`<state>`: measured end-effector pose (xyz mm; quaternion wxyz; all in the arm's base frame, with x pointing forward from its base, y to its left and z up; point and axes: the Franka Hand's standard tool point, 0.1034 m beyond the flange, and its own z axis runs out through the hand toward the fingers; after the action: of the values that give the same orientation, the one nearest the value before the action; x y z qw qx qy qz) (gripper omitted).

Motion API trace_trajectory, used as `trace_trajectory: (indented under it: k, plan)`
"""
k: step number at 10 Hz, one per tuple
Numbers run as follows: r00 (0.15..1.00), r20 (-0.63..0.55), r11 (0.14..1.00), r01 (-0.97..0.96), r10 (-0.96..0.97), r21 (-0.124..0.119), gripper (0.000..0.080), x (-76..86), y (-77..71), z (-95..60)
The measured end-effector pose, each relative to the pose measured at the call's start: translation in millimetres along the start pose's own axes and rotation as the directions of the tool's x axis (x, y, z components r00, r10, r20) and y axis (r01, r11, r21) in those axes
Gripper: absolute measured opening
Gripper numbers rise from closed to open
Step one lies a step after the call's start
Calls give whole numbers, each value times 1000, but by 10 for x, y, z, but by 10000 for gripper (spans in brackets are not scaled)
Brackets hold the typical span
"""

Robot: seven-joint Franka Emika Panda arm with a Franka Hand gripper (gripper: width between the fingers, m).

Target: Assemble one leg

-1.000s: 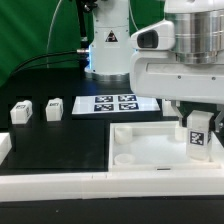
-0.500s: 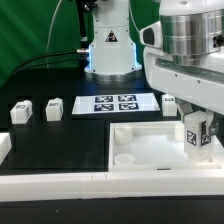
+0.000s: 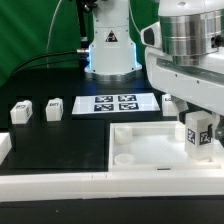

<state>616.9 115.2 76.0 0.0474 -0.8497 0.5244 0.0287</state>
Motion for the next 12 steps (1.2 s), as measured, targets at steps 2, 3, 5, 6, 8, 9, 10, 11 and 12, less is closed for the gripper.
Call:
trace_trajectory:
  k: [2, 3, 5, 6, 8, 9, 10, 11, 12]
  plan:
    - [967, 0, 967, 255, -255, -3, 641, -16, 1, 12]
    - [933, 7, 933, 359, -359, -9, 648, -22, 15, 19]
    - [792, -3, 792, 610, -610, -33, 649, -41, 17, 24]
    - [708, -5, 708, 705, -706, -49, 649, -53, 13, 23]
    - [503, -2, 502, 862, -864, -72, 649, -44, -16, -2]
    - [399, 6, 397, 915, -917, -76, 649, -34, -16, -4]
    - [347, 10, 346, 935, -938, -75, 649, -30, -15, -5]
    - [302, 11, 301, 951, -953, -74, 649, -26, -16, -4]
    - [304, 11, 302, 950, -953, -74, 649, -28, -16, -3]
